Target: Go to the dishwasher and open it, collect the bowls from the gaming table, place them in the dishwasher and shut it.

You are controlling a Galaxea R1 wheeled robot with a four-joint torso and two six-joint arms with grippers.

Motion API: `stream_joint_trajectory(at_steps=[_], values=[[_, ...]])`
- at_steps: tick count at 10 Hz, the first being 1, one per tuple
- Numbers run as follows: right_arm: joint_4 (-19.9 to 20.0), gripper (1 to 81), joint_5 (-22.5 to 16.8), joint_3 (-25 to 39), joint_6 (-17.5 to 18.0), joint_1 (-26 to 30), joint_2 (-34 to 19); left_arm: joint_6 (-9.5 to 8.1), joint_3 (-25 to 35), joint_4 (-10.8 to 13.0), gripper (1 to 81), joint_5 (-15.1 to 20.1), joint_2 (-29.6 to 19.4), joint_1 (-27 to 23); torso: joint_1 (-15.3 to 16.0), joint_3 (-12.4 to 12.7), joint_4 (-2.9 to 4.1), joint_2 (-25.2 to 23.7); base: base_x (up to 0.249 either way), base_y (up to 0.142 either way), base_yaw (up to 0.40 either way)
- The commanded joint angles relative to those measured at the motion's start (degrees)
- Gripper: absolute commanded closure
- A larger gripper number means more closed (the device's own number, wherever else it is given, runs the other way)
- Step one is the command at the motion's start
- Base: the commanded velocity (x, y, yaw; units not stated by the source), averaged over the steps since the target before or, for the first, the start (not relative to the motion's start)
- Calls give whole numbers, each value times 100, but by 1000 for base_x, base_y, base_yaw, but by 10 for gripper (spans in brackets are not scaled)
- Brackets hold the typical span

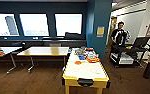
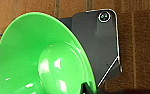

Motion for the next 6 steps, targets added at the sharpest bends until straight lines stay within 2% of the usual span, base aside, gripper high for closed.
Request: stream_joint_trajectory(at_steps=[1, 3, 6], values=[[-110, 811, -151, -77, -16, 256, 14, 36, -19, 62, 811, 57, -155, -270, 0, 0, 0, 0, -122, 0, 0], [-207, 811, -249, -523, -16, 300, 330, 36, -19, 62, 811, 57, -156, -253, -5, 0, 0, -2, -122, 0, 0], [-207, 811, -239, -560, -7, 274, 304, 36, -19, 62, 811, 57, -129, -253, -5, 0, 0, -2, -118, 0, 0]])
